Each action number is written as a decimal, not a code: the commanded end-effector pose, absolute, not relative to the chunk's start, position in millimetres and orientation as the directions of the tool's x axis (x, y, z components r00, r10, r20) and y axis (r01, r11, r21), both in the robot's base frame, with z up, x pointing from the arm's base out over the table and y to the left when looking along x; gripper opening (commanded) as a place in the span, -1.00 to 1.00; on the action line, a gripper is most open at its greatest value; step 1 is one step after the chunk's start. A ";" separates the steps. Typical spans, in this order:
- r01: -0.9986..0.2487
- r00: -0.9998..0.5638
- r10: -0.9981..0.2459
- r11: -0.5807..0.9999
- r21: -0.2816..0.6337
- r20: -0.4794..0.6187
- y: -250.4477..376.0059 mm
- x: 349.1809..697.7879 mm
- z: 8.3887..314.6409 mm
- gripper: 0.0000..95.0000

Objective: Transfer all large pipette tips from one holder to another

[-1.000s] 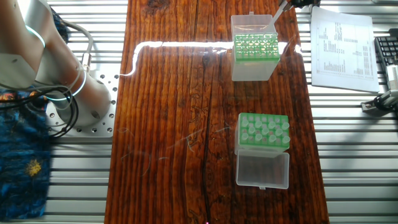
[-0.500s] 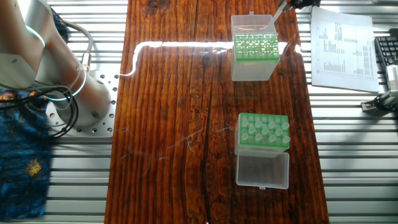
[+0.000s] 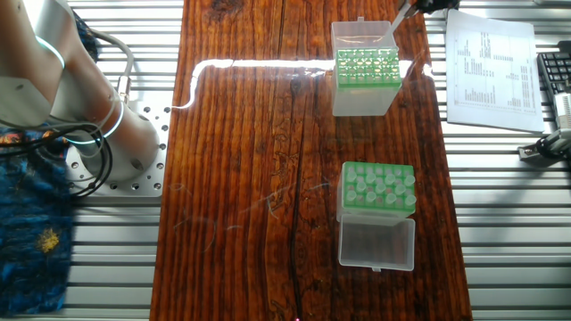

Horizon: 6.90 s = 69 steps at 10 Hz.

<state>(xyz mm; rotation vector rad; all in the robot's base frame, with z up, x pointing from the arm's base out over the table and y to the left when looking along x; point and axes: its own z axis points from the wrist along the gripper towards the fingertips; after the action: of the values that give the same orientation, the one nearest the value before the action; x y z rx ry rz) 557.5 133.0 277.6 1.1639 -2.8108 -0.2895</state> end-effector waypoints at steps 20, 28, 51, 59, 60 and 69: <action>-0.693 -0.711 -0.703 0.694 0.197 -0.024 124.9 554.7 271.9 -0.60; -0.682 -0.722 -0.692 0.718 0.139 0.026 115.2 551.3 268.2 -0.60; -0.445 -0.893 -0.443 0.895 -0.009 0.080 0.7 468.0 243.1 -0.60; -0.095 -0.991 -0.095 0.995 0.005 0.089 0.7 468.0 243.1 -0.60; -0.094 -0.991 -0.094 0.996 0.007 0.099 0.7 468.0 243.1 -0.60; -0.188 -0.979 -0.181 0.980 -0.065 0.094 -41.1 472.4 224.6 -0.60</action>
<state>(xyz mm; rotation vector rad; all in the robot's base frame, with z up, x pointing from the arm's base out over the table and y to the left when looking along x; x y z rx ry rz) 474.6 -40.9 223.7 0.2831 -3.0348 0.1106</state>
